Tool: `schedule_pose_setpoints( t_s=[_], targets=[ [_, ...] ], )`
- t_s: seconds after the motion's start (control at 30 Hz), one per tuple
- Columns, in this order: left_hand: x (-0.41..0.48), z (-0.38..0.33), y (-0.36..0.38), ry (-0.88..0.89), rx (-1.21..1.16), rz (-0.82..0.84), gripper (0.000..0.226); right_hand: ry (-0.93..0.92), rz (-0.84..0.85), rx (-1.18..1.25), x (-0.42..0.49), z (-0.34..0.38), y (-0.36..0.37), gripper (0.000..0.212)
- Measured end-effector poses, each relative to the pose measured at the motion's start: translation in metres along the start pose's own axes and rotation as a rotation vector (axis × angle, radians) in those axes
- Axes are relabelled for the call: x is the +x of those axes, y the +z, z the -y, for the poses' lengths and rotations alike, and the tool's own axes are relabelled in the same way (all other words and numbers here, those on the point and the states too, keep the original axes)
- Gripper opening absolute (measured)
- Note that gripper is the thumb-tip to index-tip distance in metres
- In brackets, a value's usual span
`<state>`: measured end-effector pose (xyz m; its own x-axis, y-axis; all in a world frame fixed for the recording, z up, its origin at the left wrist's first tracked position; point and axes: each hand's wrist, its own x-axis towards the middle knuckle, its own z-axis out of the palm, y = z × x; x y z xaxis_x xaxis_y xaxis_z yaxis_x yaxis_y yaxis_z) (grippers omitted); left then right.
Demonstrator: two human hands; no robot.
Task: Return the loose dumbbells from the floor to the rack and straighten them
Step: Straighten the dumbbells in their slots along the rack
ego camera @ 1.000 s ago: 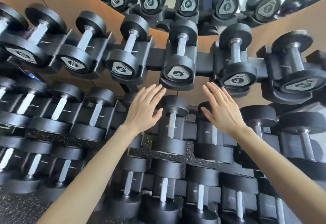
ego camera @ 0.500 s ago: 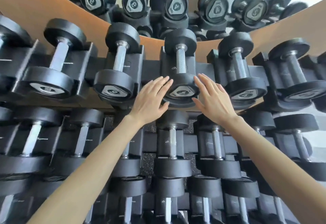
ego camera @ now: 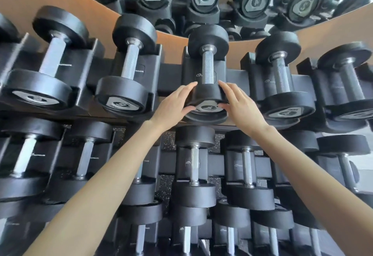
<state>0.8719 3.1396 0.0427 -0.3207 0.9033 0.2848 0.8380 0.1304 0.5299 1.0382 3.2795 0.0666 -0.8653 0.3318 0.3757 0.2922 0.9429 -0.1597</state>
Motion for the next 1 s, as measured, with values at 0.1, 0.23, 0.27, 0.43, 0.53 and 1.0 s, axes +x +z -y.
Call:
schedule_pose_setpoints(
  t_s=[0.1, 0.23, 0.27, 0.43, 0.53, 1.0],
  targets=[
    [0.003, 0.003, -0.001, -0.009, -0.059, 0.022, 0.068, 0.059, -0.064, 0.109, -0.002, 0.001, 0.009, 0.053],
    [0.008, -0.001, -0.005, 0.033, 0.021, 0.029, 0.065, 0.119, -0.093, 0.263, -0.005, -0.002, 0.012, 0.05],
    [0.01, -0.003, -0.005, 0.064, 0.068, 0.025, 0.064, 0.163, -0.088, 0.317, -0.007, -0.004, 0.014, 0.049],
    [0.026, -0.012, -0.014, 0.235, 0.279, 0.035, 0.064, 0.306, -0.06, 0.567, -0.019, -0.013, 0.025, 0.045],
    [0.023, -0.005, -0.009, 0.229, 0.071, -0.005, 0.058, 0.273, 0.044, 0.591, -0.013, -0.021, 0.016, 0.048],
    [0.024, 0.014, 0.036, 0.061, -0.309, -0.248, 0.05, 0.163, -0.214, 0.571, 0.016, -0.003, 0.037, 0.066]
  ],
)
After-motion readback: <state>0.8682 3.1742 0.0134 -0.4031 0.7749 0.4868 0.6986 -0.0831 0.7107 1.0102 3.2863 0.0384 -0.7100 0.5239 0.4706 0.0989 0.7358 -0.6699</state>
